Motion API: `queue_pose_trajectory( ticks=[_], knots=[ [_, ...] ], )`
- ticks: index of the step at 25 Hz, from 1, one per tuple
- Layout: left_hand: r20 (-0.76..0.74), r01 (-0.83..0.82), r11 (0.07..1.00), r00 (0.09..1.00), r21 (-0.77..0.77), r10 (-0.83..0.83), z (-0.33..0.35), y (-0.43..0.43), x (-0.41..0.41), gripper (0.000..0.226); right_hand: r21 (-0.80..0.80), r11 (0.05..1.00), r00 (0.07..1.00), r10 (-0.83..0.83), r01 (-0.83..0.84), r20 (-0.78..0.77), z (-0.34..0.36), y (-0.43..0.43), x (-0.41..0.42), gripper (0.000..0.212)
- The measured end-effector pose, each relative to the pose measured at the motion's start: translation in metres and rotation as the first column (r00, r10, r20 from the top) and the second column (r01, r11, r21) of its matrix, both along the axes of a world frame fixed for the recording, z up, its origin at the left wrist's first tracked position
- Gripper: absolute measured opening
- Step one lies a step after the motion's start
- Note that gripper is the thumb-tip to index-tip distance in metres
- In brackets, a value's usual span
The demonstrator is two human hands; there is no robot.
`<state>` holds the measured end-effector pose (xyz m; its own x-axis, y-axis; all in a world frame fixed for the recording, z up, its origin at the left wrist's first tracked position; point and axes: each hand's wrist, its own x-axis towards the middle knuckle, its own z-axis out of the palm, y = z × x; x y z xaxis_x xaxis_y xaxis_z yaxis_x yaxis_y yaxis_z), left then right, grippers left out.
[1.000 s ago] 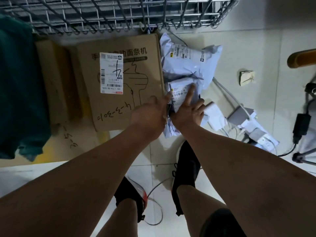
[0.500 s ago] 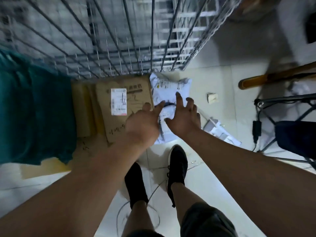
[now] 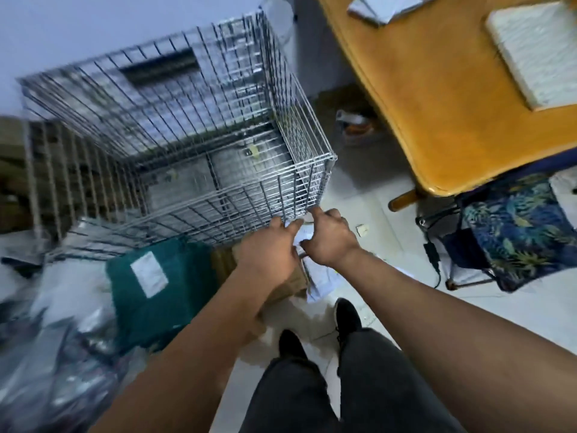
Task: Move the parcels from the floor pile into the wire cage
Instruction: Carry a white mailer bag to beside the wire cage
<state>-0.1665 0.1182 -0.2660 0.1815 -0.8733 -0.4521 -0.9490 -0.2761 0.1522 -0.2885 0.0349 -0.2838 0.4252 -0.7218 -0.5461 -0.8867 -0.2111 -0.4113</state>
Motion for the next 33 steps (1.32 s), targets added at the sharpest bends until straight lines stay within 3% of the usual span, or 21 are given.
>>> queue_pose_trajectory(
  ticks=[4, 8, 15, 23, 28, 33],
  knots=[
    [0.064, 0.084, 0.992, 0.995, -0.099, -0.078, 0.083, 0.016, -0.017, 0.058, -0.064, 0.998, 0.999, 0.001, 0.001, 0.037, 0.084, 0.023, -0.027, 0.069],
    [0.087, 0.164, 0.971, 0.985, -0.174, -0.150, 0.139, 0.009, -0.047, 0.049, -0.111, 0.992, 0.998, -0.049, 0.054, 0.048, 0.138, 0.027, -0.074, 0.071],
    [0.012, 0.352, 0.913, 0.934, -0.207, -0.358, 0.183, -0.027, -0.136, 0.049, -0.158, 0.918, 0.931, -0.356, 0.364, 0.081, 0.193, 0.049, -0.194, 0.072],
    [-0.050, 0.706, 0.658, 0.671, -0.261, -0.740, 0.233, -0.058, -0.300, 0.052, -0.168, 0.637, 0.652, -0.757, 0.752, 0.049, 0.241, 0.101, -0.338, 0.068],
    [-0.019, 0.811, 0.492, 0.513, -0.315, -0.858, 0.244, -0.070, -0.410, 0.053, -0.175, 0.445, 0.461, -0.886, 0.878, 0.058, 0.244, 0.123, -0.438, 0.067],
    [-0.014, 0.867, 0.396, 0.412, -0.302, -0.911, 0.237, -0.075, -0.521, 0.053, -0.157, 0.314, 0.326, -0.944, 0.936, 0.058, 0.239, 0.135, -0.539, 0.073]
  ],
)
